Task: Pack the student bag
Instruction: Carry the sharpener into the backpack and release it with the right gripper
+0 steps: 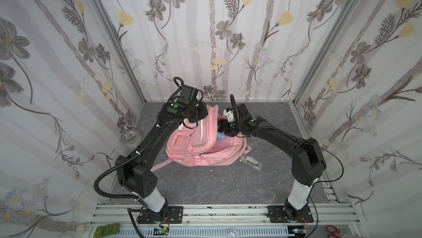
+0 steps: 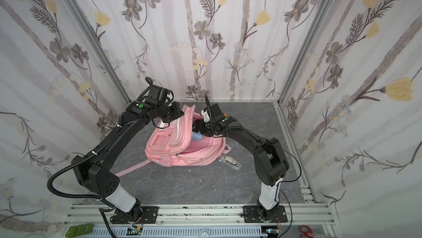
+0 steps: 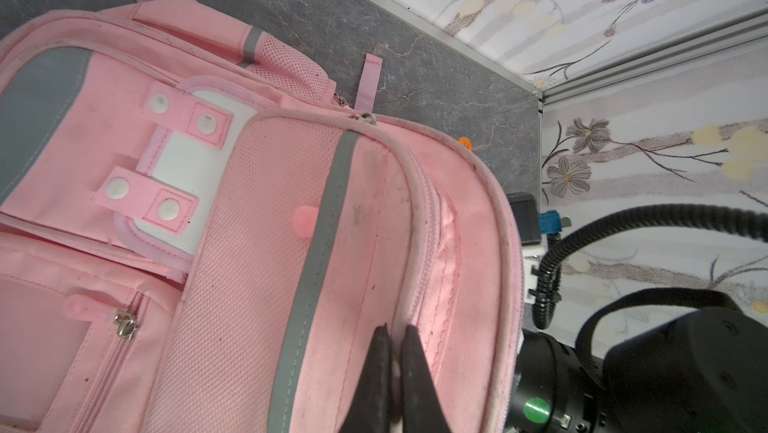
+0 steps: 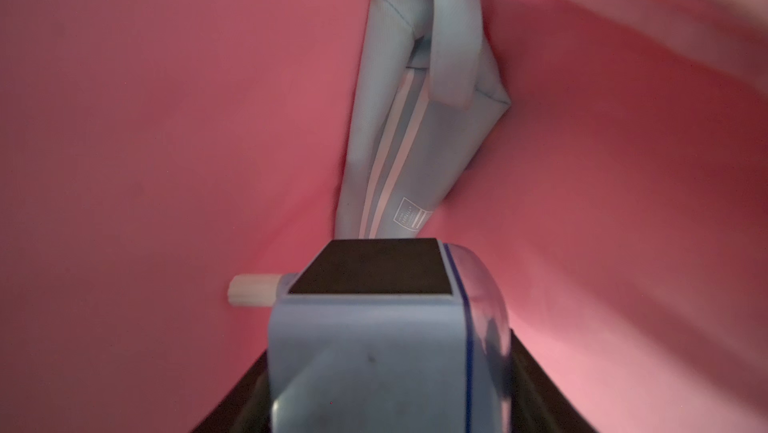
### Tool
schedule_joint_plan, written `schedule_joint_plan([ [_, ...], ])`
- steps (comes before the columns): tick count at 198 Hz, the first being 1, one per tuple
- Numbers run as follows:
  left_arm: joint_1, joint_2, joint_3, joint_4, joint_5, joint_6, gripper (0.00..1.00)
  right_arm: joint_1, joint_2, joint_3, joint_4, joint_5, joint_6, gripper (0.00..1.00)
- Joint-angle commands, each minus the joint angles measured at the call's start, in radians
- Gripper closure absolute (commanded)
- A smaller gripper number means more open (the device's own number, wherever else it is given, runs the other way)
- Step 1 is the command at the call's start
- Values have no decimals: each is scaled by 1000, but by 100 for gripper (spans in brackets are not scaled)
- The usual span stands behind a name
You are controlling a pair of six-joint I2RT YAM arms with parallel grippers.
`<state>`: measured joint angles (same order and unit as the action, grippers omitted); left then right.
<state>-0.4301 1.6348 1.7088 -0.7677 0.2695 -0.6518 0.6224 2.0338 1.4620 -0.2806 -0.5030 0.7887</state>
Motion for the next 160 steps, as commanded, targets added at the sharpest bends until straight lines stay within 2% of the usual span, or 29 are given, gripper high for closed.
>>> schedule_joint_plan([
  [1,3,-11,-1,-6,-19,0,100,7,40,5,122,-46,74,45],
  [42,-5,-16,-21,21,-9,-18,100,49,173,72,243,-54,171,48],
  [71,-14,-9,-13,19,9,-17,100,88,269,172,223,-43,188,47],
  [92,-16,-1,5,6,7,-8,100,90,292,177,234,-31,202,45],
  [112,-16,1,17,-7,-13,6,100,78,286,178,203,-19,190,35],
  [130,-16,-3,21,-18,-39,17,100,50,246,169,142,5,157,21],
  [160,-15,-6,24,-16,-58,22,100,-3,128,70,130,21,123,14],
])
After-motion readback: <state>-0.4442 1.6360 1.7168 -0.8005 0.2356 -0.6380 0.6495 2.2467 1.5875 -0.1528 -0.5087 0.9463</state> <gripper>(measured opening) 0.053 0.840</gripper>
